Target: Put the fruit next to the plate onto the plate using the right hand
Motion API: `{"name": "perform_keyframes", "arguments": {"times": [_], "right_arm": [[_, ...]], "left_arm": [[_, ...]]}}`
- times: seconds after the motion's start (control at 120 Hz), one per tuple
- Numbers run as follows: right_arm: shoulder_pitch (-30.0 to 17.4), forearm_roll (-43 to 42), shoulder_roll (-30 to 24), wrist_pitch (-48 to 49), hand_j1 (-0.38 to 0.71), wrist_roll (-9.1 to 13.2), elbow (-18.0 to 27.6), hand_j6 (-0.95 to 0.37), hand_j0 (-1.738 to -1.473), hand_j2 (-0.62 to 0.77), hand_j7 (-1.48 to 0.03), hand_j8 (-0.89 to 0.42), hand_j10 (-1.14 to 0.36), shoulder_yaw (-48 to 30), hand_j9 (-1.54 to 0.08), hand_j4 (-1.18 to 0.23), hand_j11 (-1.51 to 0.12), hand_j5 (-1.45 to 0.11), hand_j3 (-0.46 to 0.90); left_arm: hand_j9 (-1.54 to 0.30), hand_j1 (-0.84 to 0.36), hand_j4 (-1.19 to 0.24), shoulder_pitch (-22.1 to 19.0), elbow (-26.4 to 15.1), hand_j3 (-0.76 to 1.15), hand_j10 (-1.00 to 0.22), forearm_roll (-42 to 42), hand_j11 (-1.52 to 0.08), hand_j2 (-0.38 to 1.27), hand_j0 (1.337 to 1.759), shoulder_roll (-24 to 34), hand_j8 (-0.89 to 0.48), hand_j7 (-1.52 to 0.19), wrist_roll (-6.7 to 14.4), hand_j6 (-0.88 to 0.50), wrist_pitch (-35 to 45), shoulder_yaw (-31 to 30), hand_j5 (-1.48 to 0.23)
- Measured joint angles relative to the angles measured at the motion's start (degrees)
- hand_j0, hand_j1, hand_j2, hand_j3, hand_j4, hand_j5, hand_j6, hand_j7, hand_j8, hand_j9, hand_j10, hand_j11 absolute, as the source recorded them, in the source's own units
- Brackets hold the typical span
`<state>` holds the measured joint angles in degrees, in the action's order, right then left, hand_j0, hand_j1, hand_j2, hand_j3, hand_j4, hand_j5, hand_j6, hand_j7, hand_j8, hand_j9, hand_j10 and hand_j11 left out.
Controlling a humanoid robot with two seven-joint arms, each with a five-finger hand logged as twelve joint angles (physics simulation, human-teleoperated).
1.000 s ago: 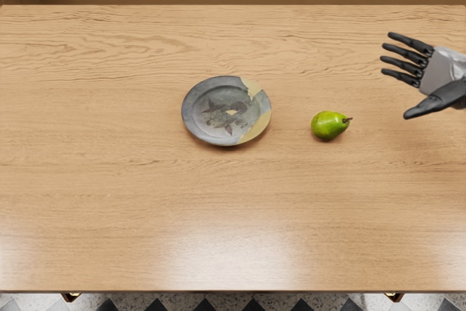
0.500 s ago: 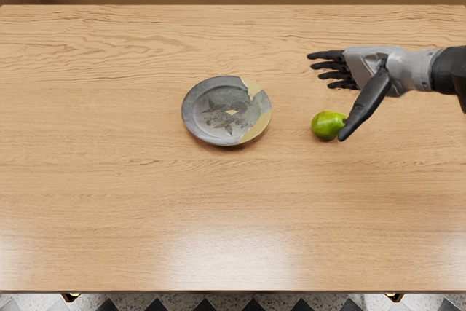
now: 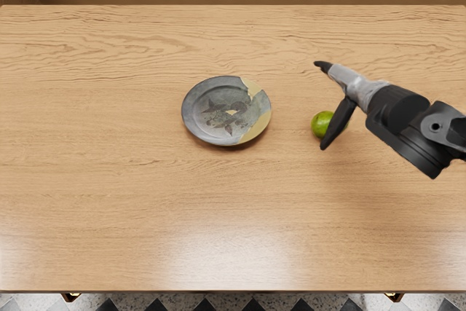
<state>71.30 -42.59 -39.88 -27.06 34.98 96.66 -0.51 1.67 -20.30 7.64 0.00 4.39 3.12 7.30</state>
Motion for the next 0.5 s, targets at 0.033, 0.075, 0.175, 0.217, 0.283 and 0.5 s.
{"name": "perform_keyframes", "arguments": {"times": [0.033, 0.075, 0.175, 0.217, 0.283, 0.5], "right_arm": [[0.5, -0.3, 1.0, -2.2, -0.35, 0.0, 0.0, 0.0, -1.658, 0.0, 0.0, 0.0, 0.0, 1.8, 0.0, 0.0, 0.0, 0.0, 0.0], [0.8, -1.0, 2.4, -4.1, -0.35, 0.0, -0.1, 0.0, -1.658, 0.0, 0.0, 0.0, 0.0, 4.4, 0.0, 0.0, 0.0, 0.0, 0.0], [1.0, -2.1, 5.5, -6.5, -0.35, 0.0, -0.8, 0.0, -1.658, 0.0, 0.0, 0.0, 0.0, 8.7, 0.0, 0.0, 0.0, 0.0, 0.0], [0.6, -2.4, 6.9, -7.0, -0.35, 0.0, -1.6, 0.0, -1.658, 0.0, 0.0, 0.0, 0.0, 9.6, 0.0, 0.0, 0.0, 0.0, 0.0], [0.0, -2.8, 8.4, -7.4, -0.35, 0.0, -3.0, 0.0, -1.658, 0.0, 0.0, 0.0, 0.0, 10.3, 0.0, 0.0, 0.0, 0.0, 0.0], [-0.6, -4.6, 9.0, -7.9, -0.35, 0.0, -4.7, 0.0, -1.658, 0.0, 0.0, 0.0, 0.0, 11.1, 0.0, 0.0, 0.0, 0.0, 0.0]], "left_arm": [[-0.02, 0.33, -0.02, 0.0, 0.0, 0.0, -0.02, 0.0, -0.02, 0.0, 1.658, 0.0, -0.02, -0.02, 0.0, -0.02, 0.0, 0.0, -0.02], [-0.02, 0.33, -0.02, 0.0, 0.0, 0.0, -0.02, 0.0, -0.02, 0.0, 1.658, 0.0, -0.02, -0.02, 0.0, -0.02, 0.0, 0.0, -0.02], [-0.02, 0.33, -0.02, 0.0, 0.0, 0.0, -0.02, 0.0, -0.02, 0.0, 1.658, 0.0, -0.02, -0.02, 0.0, -0.02, 0.0, 0.0, -0.02], [-0.02, 0.33, -0.02, 0.0, 0.0, 0.0, -0.02, 0.0, -0.02, 0.0, 1.658, 0.0, -0.02, -0.02, 0.0, -0.02, 0.0, 0.0, -0.02], [-0.02, 0.33, -0.02, 0.0, 0.0, 0.0, -0.02, 0.0, -0.02, 0.0, 1.658, 0.0, -0.02, -0.02, 0.0, -0.02, 0.0, 0.0, -0.02], [-0.02, 0.33, -0.02, 0.0, 0.0, 0.0, -0.02, 0.0, -0.02, 0.0, 1.658, 0.0, -0.02, -0.02, 0.0, -0.02, 0.0, 0.0, -0.02]]}}
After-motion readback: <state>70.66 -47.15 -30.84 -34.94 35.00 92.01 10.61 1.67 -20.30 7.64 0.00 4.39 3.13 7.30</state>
